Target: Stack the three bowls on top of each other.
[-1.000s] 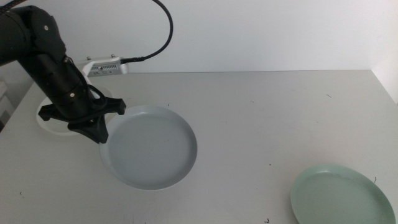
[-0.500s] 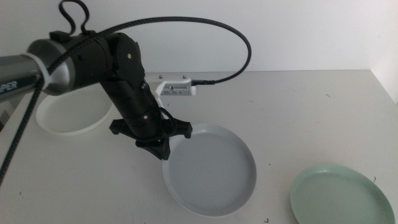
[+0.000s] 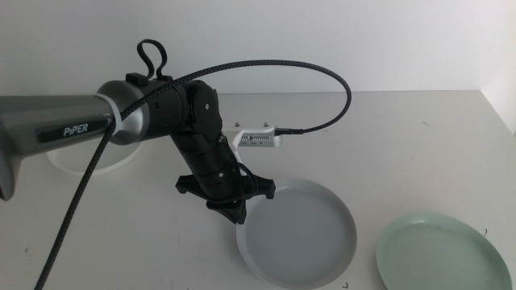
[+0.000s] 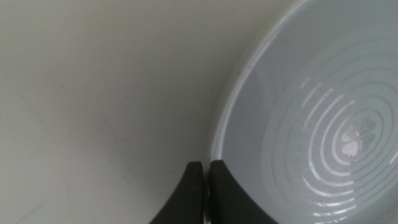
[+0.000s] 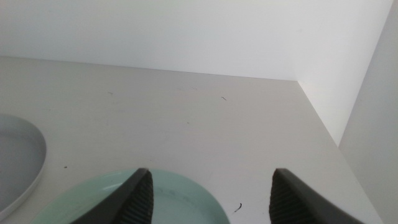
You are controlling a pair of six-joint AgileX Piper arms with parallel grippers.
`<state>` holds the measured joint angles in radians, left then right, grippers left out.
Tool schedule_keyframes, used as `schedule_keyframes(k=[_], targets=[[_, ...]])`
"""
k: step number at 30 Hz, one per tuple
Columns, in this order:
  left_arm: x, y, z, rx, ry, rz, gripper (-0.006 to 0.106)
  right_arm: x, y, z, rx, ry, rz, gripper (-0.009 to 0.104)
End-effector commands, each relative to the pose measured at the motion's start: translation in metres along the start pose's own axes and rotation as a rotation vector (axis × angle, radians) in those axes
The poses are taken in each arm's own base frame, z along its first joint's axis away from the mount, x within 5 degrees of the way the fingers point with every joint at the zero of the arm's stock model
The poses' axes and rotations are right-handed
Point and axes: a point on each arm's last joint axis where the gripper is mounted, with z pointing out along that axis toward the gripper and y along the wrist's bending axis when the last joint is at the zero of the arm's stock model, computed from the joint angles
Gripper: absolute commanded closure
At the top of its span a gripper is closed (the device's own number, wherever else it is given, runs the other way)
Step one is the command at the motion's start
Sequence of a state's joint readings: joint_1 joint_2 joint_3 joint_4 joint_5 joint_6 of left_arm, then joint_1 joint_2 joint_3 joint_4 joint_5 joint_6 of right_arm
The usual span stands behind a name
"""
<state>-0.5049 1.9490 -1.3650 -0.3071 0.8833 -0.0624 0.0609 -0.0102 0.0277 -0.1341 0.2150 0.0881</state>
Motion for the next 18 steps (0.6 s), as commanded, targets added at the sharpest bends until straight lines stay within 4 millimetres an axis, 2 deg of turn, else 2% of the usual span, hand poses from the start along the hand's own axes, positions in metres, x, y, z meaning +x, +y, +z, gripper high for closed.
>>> schedule_keyframes(k=[1, 6, 9, 12, 18], targets=[[-0.0059, -0.0104, -0.0209, 0.041, -0.082, 0.013, 0.100, -0.0103, -0.0002, -0.0029, 0.006, -0.112, -0.019, 0.047], [-0.0079, -0.0106, -0.0213, 0.042, -0.098, 0.013, 0.097, -0.0103, -0.0002, -0.0029, 0.006, -0.112, -0.019, 0.047], [-0.0084, -0.0108, -0.0216, 0.042, -0.101, 0.013, 0.087, -0.0103, -0.0002, -0.0029, 0.006, -0.112, -0.019, 0.047], [-0.0084, -0.0104, -0.0216, 0.038, -0.102, 0.017, 0.068, -0.0103, -0.0002, -0.0029, 0.006, -0.112, -0.019, 0.047], [-0.0090, -0.0067, -0.0255, 0.010, -0.112, 0.045, 0.021, -0.0103, -0.0002, -0.0029, 0.006, -0.112, -0.019, 0.047]])
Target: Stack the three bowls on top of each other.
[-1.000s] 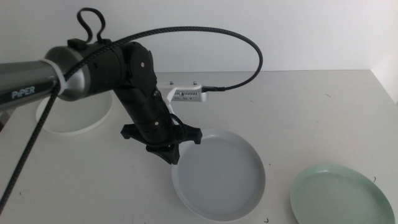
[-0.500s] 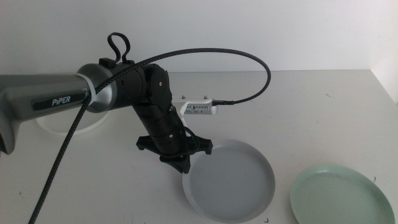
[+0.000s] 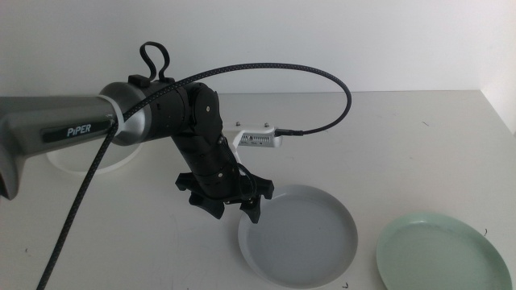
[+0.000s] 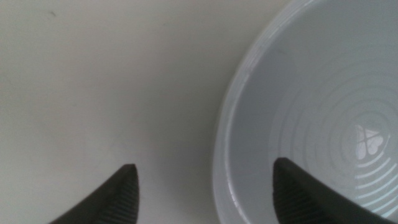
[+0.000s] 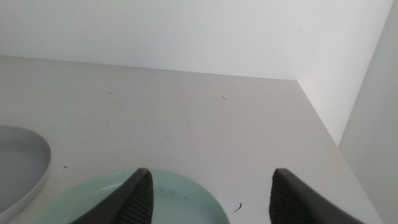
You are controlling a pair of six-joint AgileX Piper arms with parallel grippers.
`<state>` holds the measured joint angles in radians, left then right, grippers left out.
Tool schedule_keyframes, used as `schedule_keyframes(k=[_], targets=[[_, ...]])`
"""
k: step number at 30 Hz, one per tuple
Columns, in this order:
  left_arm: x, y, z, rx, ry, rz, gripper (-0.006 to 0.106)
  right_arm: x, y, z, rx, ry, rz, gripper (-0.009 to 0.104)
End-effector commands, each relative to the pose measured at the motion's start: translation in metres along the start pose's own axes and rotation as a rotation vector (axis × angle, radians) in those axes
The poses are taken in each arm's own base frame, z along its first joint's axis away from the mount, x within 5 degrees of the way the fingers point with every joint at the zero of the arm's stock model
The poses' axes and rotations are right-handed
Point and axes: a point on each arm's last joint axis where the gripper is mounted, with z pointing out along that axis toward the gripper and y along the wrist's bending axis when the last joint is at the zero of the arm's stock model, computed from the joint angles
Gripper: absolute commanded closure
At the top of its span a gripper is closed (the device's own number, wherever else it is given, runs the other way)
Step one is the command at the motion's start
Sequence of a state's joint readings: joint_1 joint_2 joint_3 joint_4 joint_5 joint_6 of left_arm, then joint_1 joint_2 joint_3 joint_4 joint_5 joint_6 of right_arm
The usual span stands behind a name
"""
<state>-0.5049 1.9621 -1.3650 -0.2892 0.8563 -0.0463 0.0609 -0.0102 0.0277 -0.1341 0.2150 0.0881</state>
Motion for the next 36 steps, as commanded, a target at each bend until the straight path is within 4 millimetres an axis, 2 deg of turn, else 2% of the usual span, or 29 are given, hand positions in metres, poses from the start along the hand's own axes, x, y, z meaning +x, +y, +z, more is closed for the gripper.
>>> schedule_keyframes(k=[1, 3, 5, 14, 22, 27, 36], targets=[[-0.007, -0.008, -0.034, 0.025, -0.104, 0.024, 0.016, -0.010, 0.000, -0.003, 0.006, -0.112, -0.019, 0.047], [-0.008, -0.007, -0.043, 0.027, -0.125, 0.044, 0.007, -0.010, 0.000, -0.003, 0.006, -0.112, -0.019, 0.047], [-0.009, -0.006, -0.054, 0.025, -0.141, 0.074, 0.002, -0.010, 0.000, -0.003, 0.006, -0.112, -0.019, 0.047], [0.003, 0.006, -0.134, 0.025, -0.265, 0.095, 0.001, -0.010, 0.000, -0.003, 0.006, -0.111, -0.019, 0.047], [0.033, 0.021, -0.203, -0.066, -0.384, 0.066, 0.001, -0.010, 0.000, -0.003, 0.006, -0.110, -0.019, 0.047], [0.054, 0.041, -0.241, -0.218, -0.480, -0.034, 0.001, -0.010, 0.000, -0.003, 0.006, -0.110, -0.019, 0.047], [0.089, 0.069, -0.282, -0.452, -0.512, -0.118, 0.002, -0.010, 0.000, -0.003, 0.006, -0.110, -0.019, 0.047]])
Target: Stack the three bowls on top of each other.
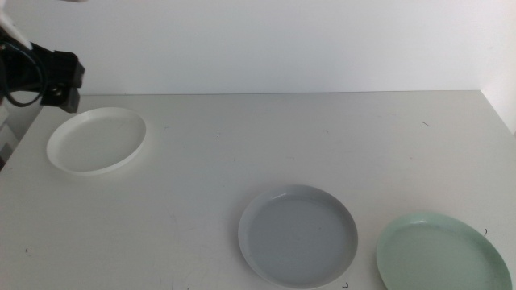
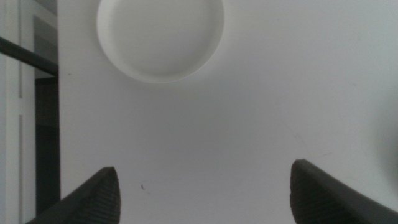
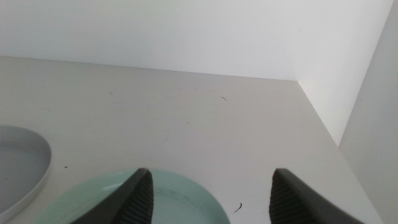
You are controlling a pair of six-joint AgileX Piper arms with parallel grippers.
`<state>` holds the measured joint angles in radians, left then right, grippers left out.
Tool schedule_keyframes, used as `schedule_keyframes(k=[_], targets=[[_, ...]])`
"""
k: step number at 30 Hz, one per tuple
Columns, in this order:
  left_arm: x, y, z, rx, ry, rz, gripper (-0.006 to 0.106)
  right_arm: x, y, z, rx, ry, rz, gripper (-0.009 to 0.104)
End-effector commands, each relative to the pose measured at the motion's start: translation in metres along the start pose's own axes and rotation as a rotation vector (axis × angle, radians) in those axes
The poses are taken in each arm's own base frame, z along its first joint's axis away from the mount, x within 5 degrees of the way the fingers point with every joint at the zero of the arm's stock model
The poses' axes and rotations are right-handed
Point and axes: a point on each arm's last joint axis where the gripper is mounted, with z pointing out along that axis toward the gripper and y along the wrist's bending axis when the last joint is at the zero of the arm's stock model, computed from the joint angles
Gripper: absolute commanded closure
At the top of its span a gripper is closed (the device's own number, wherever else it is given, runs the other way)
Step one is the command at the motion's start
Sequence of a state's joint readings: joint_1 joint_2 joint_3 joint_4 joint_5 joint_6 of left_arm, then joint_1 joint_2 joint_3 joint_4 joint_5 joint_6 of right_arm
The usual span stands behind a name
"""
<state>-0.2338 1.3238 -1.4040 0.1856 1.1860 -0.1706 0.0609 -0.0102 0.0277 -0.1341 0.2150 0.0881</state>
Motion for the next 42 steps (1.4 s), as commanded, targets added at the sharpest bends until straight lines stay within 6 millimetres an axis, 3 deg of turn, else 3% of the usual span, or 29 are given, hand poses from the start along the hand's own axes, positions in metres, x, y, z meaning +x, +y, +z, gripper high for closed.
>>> schedule_keyframes(k=[1, 6, 13, 21, 27, 31, 36, 42], targets=[[-0.001, 0.010, -0.027, -0.039, -0.101, -0.018, 0.002, -0.010, 0.000, -0.003, 0.006, -0.110, -0.019, 0.047], [0.002, 0.018, -0.044, -0.087, -0.160, -0.037, 0.004, -0.010, 0.000, -0.003, 0.006, -0.110, -0.019, 0.047], [-0.005, 0.039, -0.050, -0.188, -0.186, -0.109, 0.015, -0.010, 0.000, -0.003, 0.006, -0.110, -0.020, 0.047], [-0.033, 0.077, -0.029, -0.124, -0.134, -0.199, 0.019, -0.010, 0.000, -0.003, 0.006, -0.110, -0.020, 0.047], [-0.055, 0.117, 0.016, -0.040, -0.079, -0.254, 0.018, -0.010, 0.000, -0.003, 0.006, -0.110, -0.020, 0.047], [-0.068, 0.136, 0.055, 0.038, -0.048, -0.276, 0.009, -0.010, 0.000, -0.003, 0.006, -0.110, -0.020, 0.047], [-0.082, 0.151, 0.112, 0.049, -0.025, -0.218, -0.005, -0.010, 0.000, -0.003, 0.006, -0.110, -0.020, 0.047], [-0.093, 0.159, 0.171, 0.085, 0.000, -0.245, -0.005, -0.010, 0.000, -0.003, 0.006, -0.110, -0.020, 0.047]])
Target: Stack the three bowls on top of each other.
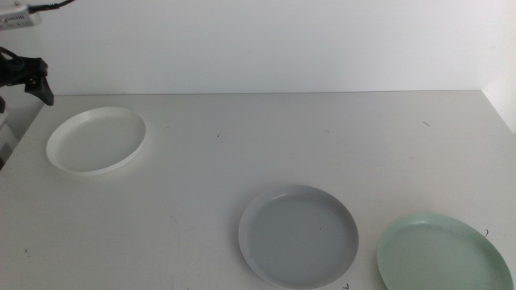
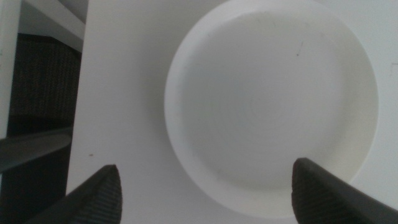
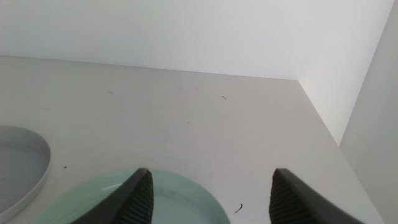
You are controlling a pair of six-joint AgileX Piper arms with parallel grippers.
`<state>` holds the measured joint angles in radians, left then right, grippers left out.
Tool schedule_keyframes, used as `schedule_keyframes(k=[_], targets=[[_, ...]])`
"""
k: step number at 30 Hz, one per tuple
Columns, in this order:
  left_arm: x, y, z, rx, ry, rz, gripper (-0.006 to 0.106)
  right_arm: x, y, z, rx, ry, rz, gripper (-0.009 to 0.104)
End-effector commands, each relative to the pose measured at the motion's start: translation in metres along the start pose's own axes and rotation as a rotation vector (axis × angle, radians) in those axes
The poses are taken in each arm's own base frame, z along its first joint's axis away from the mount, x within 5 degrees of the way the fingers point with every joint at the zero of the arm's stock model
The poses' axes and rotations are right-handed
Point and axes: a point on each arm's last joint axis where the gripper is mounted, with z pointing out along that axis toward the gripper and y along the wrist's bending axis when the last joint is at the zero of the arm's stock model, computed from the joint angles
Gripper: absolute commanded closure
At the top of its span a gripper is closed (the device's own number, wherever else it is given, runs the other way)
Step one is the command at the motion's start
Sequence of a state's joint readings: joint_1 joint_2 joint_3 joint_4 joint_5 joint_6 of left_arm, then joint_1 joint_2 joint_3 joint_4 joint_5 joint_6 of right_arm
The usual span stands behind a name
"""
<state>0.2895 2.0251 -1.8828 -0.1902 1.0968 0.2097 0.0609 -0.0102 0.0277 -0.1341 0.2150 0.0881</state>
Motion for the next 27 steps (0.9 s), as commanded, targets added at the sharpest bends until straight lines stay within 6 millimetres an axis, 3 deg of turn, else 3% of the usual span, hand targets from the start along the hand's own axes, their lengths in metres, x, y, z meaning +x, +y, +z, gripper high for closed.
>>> schedule_keyframes(k=[1, 7, 15, 27], targets=[[-0.017, -0.003, -0.016, 0.018, -0.123, -0.006, -0.005, -0.010, 0.000, -0.003, 0.006, -0.110, -0.020, 0.047], [-0.026, 0.004, 0.027, 0.027, -0.144, -0.005, -0.005, -0.010, 0.000, -0.003, 0.006, -0.110, -0.020, 0.047], [-0.028, 0.013, 0.070, 0.012, -0.170, 0.000, -0.005, -0.010, 0.000, -0.003, 0.006, -0.110, -0.020, 0.047], [-0.019, 0.020, 0.116, 0.026, -0.127, -0.047, 0.000, -0.010, 0.000, -0.003, 0.006, -0.110, -0.020, 0.047]])
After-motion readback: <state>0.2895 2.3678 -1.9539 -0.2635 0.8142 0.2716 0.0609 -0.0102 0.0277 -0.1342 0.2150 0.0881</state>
